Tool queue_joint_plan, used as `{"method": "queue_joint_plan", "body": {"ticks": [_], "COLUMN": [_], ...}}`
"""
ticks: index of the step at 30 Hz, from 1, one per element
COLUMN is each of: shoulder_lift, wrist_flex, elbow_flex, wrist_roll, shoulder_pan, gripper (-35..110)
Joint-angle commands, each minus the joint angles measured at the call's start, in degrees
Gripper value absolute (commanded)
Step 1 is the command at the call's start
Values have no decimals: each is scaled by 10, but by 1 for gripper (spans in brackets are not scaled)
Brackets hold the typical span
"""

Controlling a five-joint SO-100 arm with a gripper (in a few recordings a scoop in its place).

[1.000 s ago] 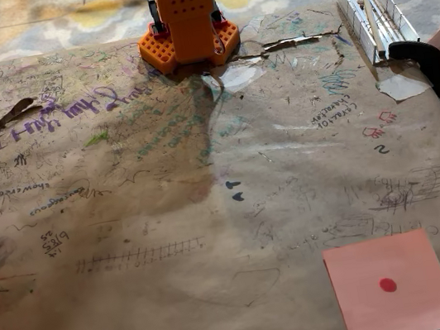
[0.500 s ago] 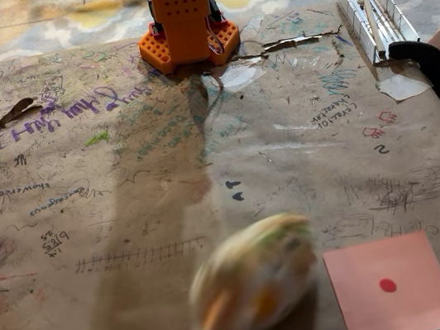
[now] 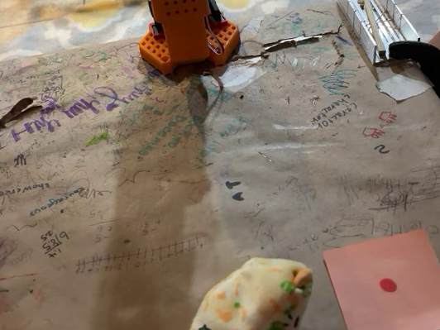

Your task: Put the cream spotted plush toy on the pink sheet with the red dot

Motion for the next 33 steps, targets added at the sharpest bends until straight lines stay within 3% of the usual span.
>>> {"method": "queue_joint_plan", "body": {"ticks": [1, 6, 9, 14, 17, 23, 33], "shoulder_lift": [7, 7, 7, 7, 7, 7, 7], "wrist_flex": [16, 130, 244, 375, 487, 624, 623], "elbow_flex": [-3, -2, -2, -2, -2, -2, -2], "wrist_roll": [95, 302, 431, 756, 880, 994, 1016], "shoulder_pan": [7, 28, 34, 40, 33, 16, 33], "gripper": [24, 0, 0, 0, 0, 0, 0]}}
